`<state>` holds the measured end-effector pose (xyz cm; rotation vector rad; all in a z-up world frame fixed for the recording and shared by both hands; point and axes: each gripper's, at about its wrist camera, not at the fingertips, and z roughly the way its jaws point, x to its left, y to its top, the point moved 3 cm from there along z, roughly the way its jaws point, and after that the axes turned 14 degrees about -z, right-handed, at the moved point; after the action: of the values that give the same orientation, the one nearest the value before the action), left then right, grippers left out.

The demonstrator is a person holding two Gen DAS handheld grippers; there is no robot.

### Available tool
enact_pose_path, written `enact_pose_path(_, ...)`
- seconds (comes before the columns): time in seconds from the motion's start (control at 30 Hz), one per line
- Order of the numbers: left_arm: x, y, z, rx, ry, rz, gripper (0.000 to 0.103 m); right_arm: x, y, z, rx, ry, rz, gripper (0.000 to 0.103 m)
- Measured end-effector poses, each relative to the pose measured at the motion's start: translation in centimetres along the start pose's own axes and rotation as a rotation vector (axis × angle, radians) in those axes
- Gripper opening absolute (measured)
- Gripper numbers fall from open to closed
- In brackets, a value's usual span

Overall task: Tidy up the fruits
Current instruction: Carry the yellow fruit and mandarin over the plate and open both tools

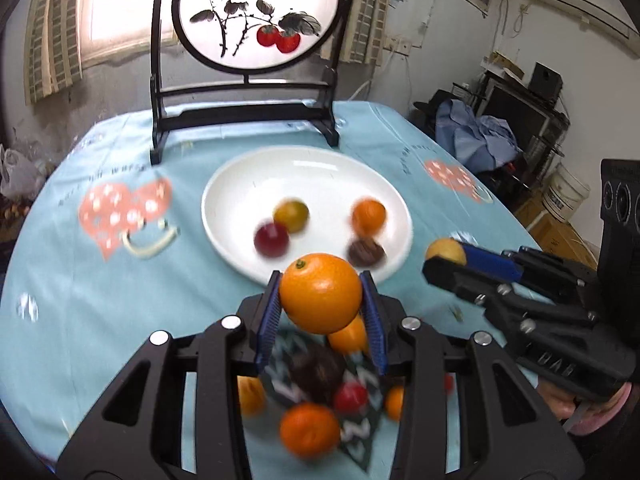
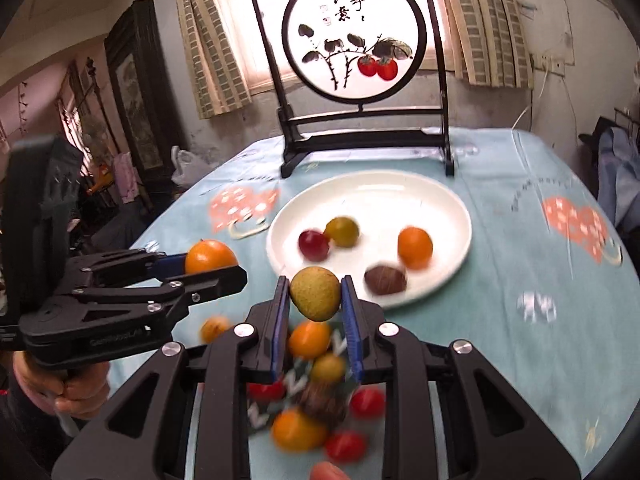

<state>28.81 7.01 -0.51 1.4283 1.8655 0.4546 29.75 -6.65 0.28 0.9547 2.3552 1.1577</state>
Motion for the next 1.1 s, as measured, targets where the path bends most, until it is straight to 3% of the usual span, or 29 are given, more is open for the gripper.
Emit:
enact_pose_path(0.1,0.8,3.5,3.6,-0.006,0.055,0.002,0.039,-0.9,1.4,4.7,0.064,0.004,-0.007,0.026)
enact_pose_path(0.23,2.8,6.4,8.8,0.042,0.137,-0.019,0.039,-1.4,1.9,9.0,0.149,0.004,-0.017,0.026)
enact_pose_path(0.4,4.6,7.0,12.5,0.103,0.162,-0.048,0.039,-1.6,1.5,11.8,0.221,0.005,-0.032,0.026)
enact_pose_path(0.6,5.2,6.6,14.5,0.145,0.183,-0.062,0.039,-1.4,0.7,12.8,0.249,0.029,-0.027,0.027)
enact_pose_path(0.67,5.1,6.5,14.2,0.135,0.191,-0.060,0.049,-1.3,1.0,12.6,0.236,0.042,-0.022,0.033)
enact_pose_path(0.7,5.0,6.6,13.5,0.109,0.210,-0.057,0.064,-1.4,1.0,12.2,0.231,0.040,-0.021,0.033)
enact_pose_path(0.73,4.7,6.6,12.8,0.083,0.219,-0.052,0.069,-1.4,1.1,11.7,0.227,0.034,-0.021,0.033)
enact_pose_path(0.8,4.1,6.7,11.0,0.040,0.220,-0.029,0.072,-1.3,1.2,10.3,0.206,0.039,-0.011,0.033)
enact_pose_path(0.93,3.2,5.9,6.3,-0.032,0.210,-0.027,0.092,-0.8,0.7,6.4,0.152,0.057,-0.002,0.043)
enact_pose_path(1.1,2.5,2.4,0.9,-0.070,0.170,-0.037,0.101,0.7,-1.1,1.9,0.077,0.058,-0.037,0.054)
